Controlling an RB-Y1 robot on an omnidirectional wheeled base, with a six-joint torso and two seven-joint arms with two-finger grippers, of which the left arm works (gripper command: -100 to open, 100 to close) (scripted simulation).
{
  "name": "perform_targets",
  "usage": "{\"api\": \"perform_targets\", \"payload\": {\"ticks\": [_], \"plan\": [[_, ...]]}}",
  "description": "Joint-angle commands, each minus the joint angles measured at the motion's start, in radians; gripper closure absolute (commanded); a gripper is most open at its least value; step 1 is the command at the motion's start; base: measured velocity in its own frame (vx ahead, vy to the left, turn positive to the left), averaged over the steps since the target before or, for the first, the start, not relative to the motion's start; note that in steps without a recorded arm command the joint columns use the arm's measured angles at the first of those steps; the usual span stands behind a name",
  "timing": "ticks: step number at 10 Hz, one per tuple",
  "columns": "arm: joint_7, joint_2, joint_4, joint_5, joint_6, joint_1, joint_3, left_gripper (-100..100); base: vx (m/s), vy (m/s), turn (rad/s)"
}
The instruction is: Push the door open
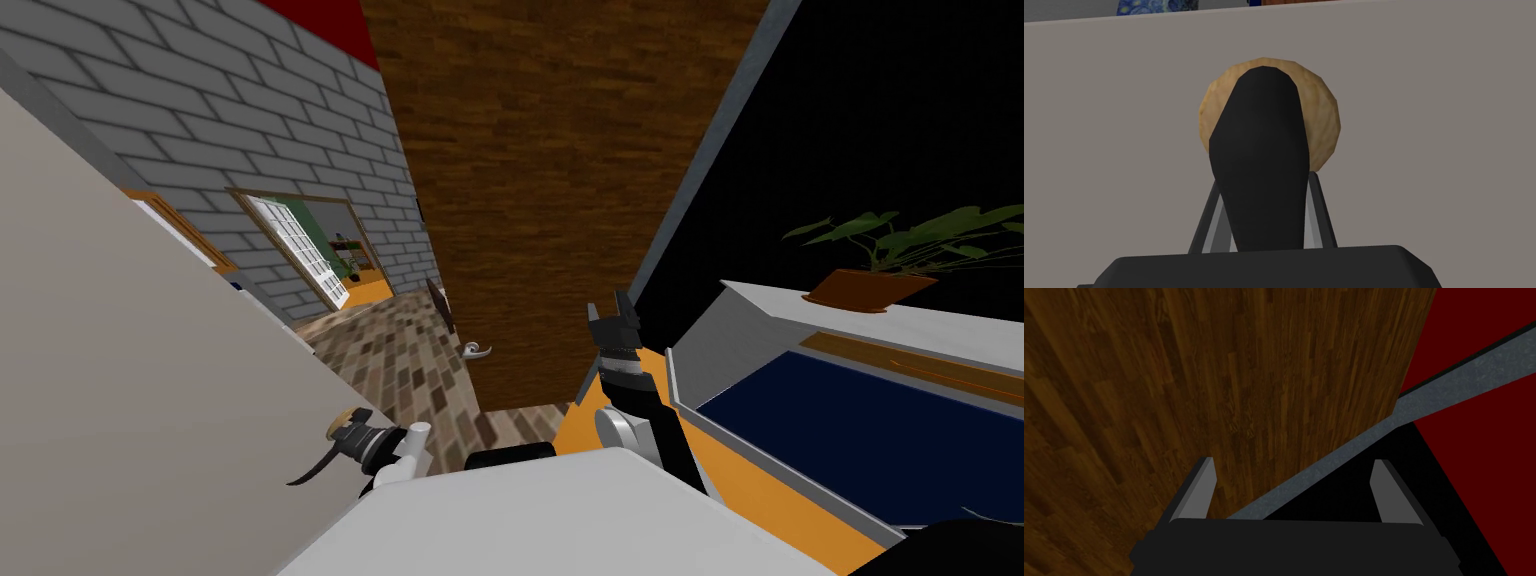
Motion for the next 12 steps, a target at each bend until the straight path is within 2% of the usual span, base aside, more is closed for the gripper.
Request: {"api": "perform_targets", "payload": {"ticks": [1, 5, 7, 9, 10, 11, 12], "plan": [[-0.008, 0.029, 0.022, 0.01, -0.029, -0.018, 0.016, 100, 0.015, 0.099, -0.048], [-0.036, 0.026, 0.021, 0.052, -0.062, -0.031, 0.073, 100, 0.027, 0.119, -0.108], [-0.057, 0.01, 0.02, 0.082, -0.086, -0.041, 0.114, 100, 0.028, 0.176, -0.138], [-0.074, -0.017, 0.019, 0.107, -0.105, -0.049, 0.149, 100, 0.018, 0.181, -0.137], [-0.075, -0.024, -0.003, 0.1, -0.083, -0.04, 0.139, 100, 0.005, 0.074, -0.03], [-0.087, 0.005, -0.009, 0.123, -0.103, -0.043, 0.171, 100, 0.013, 0.102, -0.147], [-0.087, 0.005, 0.018, 0.123, -0.103, -0.043, 0.171, 100, 0.01, 0.134, -0.078]]}}
